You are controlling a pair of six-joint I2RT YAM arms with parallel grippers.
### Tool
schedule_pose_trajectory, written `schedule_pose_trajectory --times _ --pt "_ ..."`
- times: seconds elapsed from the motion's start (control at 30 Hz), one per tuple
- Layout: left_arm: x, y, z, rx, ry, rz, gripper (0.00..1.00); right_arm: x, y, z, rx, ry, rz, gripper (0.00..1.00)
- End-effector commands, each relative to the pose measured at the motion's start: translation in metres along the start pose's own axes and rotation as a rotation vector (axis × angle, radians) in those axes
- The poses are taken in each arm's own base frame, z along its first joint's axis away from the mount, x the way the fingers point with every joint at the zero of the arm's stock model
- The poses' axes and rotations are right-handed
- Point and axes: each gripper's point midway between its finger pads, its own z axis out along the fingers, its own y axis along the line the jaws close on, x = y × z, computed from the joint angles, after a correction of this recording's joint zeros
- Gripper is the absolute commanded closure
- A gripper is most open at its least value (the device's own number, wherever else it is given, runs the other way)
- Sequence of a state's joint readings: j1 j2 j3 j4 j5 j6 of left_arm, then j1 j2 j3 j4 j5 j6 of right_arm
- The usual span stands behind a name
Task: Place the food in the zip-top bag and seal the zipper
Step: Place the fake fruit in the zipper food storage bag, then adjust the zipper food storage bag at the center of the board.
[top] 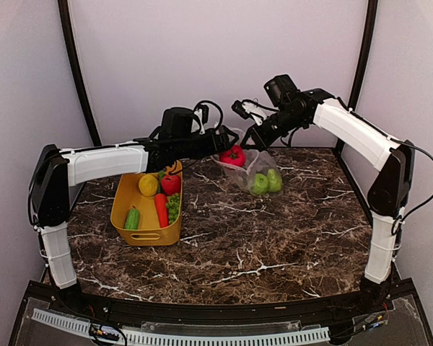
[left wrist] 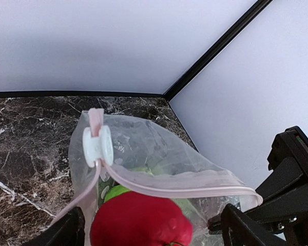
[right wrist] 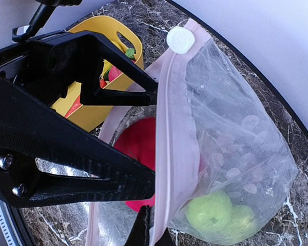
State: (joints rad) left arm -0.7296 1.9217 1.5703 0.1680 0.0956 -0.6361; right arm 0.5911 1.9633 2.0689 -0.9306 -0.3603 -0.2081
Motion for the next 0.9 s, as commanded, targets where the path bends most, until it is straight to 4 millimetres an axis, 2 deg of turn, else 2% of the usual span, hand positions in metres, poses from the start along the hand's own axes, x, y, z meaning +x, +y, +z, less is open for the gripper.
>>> schedule_pose_trajectory --times 0.0,0.17,0.27,0.4,0.43,0.47,0.6,0.73,0.77,0.87 --pt "-0.006 -0.012 -0.006 0.024 0.004 0.001 0.08 -0.020 0.005 -0.020 0.033 -0.064 -0.040 1.00" --pt "-0.017 -0.021 -0.015 0.049 -0.028 0.021 0.08 -0.018 0.002 -0.017 0.045 -0.055 -0.037 1.00" --pt "-0.033 -0.037 -0.032 0.102 -0.093 0.070 0.09 -0.015 -0.003 -0.014 0.062 -0.043 -0.034 1.00" --pt "-0.046 -0.054 -0.056 0.146 -0.132 0.197 0.12 -0.011 -0.020 -0.011 0.113 -0.025 -0.030 1.00" --pt "-0.042 -0.051 -0.058 0.134 -0.123 0.238 0.12 -0.012 -0.026 -0.013 0.126 -0.029 -0.027 1.00" --pt "-0.047 -0.053 -0.066 0.124 -0.140 0.280 0.12 -0.013 -0.035 -0.017 0.142 -0.036 -0.019 1.00" --pt "-0.043 -0.032 -0.083 0.012 -0.114 0.364 0.11 -0.020 -0.079 -0.043 0.240 -0.078 0.006 1.00" --pt "-0.029 0.002 -0.096 -0.099 -0.037 0.372 0.11 -0.029 -0.127 -0.079 0.421 -0.123 -0.038 1.00" --pt "-0.022 0.017 -0.101 -0.139 0.003 0.363 0.10 -0.032 -0.136 -0.090 0.471 -0.134 -0.053 1.00" --pt "-0.010 0.045 -0.112 -0.219 0.071 0.349 0.10 -0.046 -0.135 -0.111 0.517 -0.191 -0.116 1.00"
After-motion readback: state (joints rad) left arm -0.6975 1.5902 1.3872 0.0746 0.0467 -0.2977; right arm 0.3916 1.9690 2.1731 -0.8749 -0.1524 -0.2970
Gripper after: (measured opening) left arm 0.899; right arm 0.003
